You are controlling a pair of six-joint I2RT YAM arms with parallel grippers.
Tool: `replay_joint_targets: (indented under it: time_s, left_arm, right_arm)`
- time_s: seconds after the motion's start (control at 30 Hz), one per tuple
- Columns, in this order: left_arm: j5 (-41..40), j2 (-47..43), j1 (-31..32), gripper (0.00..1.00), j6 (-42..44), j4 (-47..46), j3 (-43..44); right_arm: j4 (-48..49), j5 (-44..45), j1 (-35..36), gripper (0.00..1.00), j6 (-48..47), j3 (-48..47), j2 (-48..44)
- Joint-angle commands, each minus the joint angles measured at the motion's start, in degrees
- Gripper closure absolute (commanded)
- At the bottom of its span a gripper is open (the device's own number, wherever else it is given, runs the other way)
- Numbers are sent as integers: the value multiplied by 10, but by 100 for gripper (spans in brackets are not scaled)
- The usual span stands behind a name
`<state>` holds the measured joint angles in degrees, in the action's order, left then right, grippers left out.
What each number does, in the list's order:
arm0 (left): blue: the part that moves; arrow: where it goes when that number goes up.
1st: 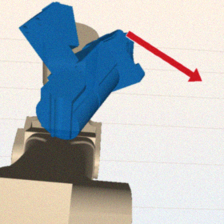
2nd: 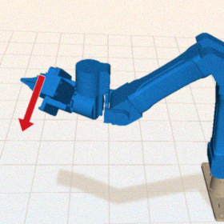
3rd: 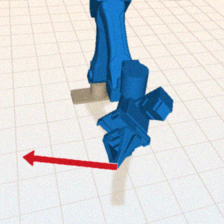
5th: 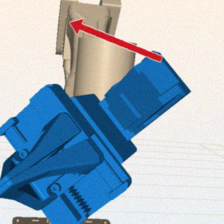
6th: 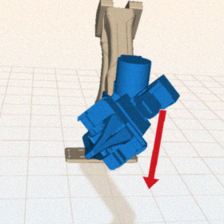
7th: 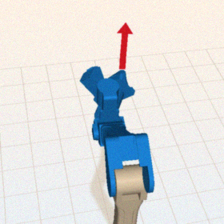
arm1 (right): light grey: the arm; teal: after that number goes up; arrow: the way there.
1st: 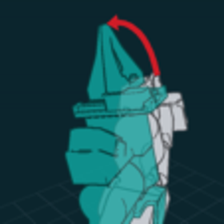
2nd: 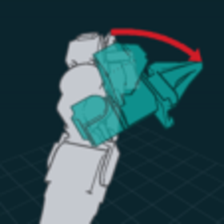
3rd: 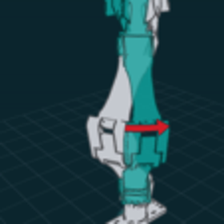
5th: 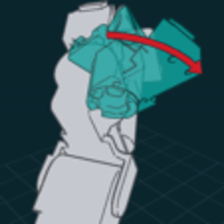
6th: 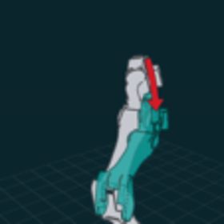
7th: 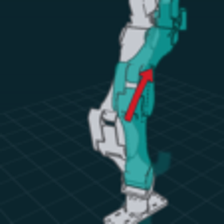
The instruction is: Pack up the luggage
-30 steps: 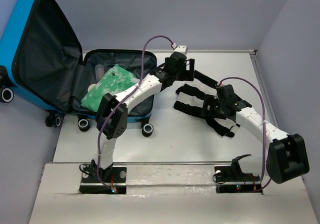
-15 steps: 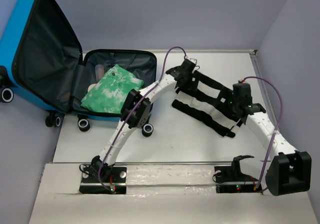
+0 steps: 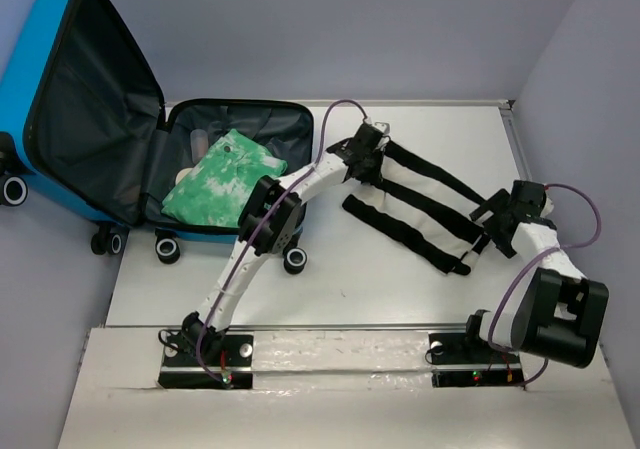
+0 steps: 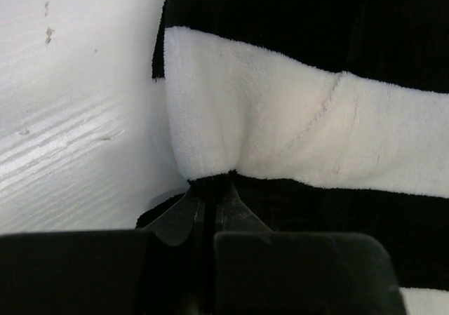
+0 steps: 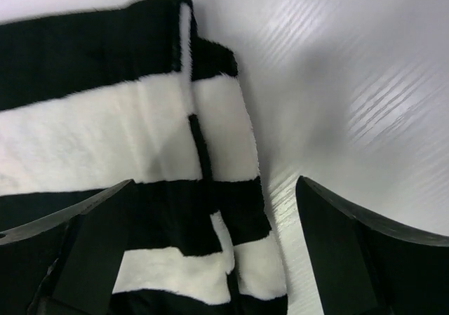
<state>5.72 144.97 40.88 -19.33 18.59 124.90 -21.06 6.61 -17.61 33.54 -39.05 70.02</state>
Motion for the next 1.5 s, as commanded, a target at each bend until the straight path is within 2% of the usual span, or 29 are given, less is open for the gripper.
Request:
replay_joint_targets:
  time_s: [0.0,0.17,0.23,0.37,0.4,0.43,0.47,0.5,0.53,0.57,0.6,0.8,0.97,1.03,1.13,1.17,1.27,1.33,1.4,1.47]
  left_arm:
    - [35,-54,-12,94,-20,-43,-88]
    - [44,-101,-13,94,-27,-85,-169]
    - [48,-114,-14,94,-30,-98,-189]
    - [57,-123,-13,94,-35,-117,-212]
    - [61,-124,-14,94,-38,-123,-218]
    - [62,-125,-13,94,-39,-125,-220]
    - [65,-127,-13,94,-40,-130,-224]
    - [68,-128,-13,94,-40,-133,-227]
    - [72,-132,-13,94,-42,-140,-234]
    - [74,-137,-13,94,-44,-140,-240]
    - [75,-144,-13,94,-45,-151,-245]
    - [100,-245,-15,94,-66,-181,-256]
    - [129,-328,-39,94,-76,-180,-241]
    - [137,-375,-59,94,-83,-173,-248]
    - [142,-427,-125,94,-93,-146,-263]
    - [147,-441,-169,94,-96,-135,-272]
    - [144,-501,-245,94,-98,-119,-324]
    - [145,-541,-321,94,-95,-110,-367]
    - [138,-571,-391,94,-89,-98,-395]
    - [116,-588,-438,94,-84,-94,-440]
  right_arm:
    - [52,-58,-9,0,8,8,52]
    - [117,-216,-9,0,16,19,132]
    - [165,-297,-9,4,28,31,165]
    - [224,-353,25,19,51,35,211]
    - [247,-378,30,32,57,33,230]
    - [254,-390,35,39,62,30,240]
    - [266,-402,35,61,66,28,249]
    - [277,-414,35,72,71,27,254]
    - [303,-431,35,88,81,28,254]
    - [316,-433,35,89,86,30,249]
    - [326,-433,35,93,89,30,239]
    - [300,-426,65,93,78,-8,101]
    - [219,-381,144,93,60,-122,57]
    - [216,-375,191,93,73,-186,78]
    - [212,-364,257,93,90,-305,148]
    - [196,-361,276,93,93,-340,170]
    - [178,-353,346,93,101,-488,238]
    - [169,-356,389,93,113,-598,347]
    - [159,-361,416,93,125,-667,408]
    - [141,-362,451,93,131,-776,471]
